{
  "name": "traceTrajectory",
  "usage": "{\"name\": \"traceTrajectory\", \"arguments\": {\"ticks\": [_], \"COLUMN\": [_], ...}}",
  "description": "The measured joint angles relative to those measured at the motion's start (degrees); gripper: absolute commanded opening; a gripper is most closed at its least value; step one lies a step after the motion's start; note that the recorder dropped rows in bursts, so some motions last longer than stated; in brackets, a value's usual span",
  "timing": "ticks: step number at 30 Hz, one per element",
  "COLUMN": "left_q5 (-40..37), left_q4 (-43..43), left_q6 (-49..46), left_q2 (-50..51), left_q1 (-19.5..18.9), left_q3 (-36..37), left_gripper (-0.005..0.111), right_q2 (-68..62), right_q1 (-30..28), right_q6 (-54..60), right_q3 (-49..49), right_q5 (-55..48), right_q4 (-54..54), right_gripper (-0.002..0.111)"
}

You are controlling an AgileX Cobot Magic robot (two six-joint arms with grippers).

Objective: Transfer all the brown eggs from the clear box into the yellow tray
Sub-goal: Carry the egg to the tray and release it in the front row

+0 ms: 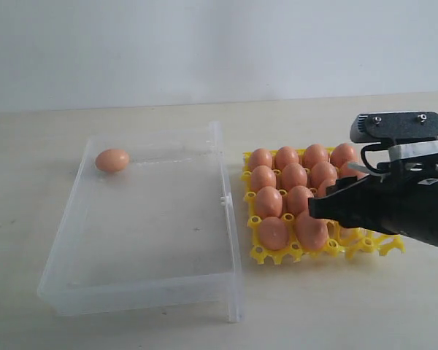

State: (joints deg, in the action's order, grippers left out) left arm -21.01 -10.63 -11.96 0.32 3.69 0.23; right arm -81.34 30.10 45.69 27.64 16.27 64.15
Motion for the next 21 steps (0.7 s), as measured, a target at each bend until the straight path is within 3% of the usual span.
{"name": "traceTrajectory", "arguments": {"ticks": [6,21], "left_q5": [0.0,0.0], "left_q4": [0.0,0.0], "left_q6": [0.0,0.0], "left_q2": [0.0,0.0], "left_q1": [0.0,0.0], "left_q3": [0.0,0.0], "left_gripper": [0.0,0.0], "right_q2": [0.0,-9.45], "right_q1": [-3.67,-3.91], "right_q6": [0.0,-8.65], "right_q3": [0.0,3.62], "right_q5": [-0.45,-4.71], "right_q4": [-1.3,-11.68], "right_gripper": [0.0,0.0]}}
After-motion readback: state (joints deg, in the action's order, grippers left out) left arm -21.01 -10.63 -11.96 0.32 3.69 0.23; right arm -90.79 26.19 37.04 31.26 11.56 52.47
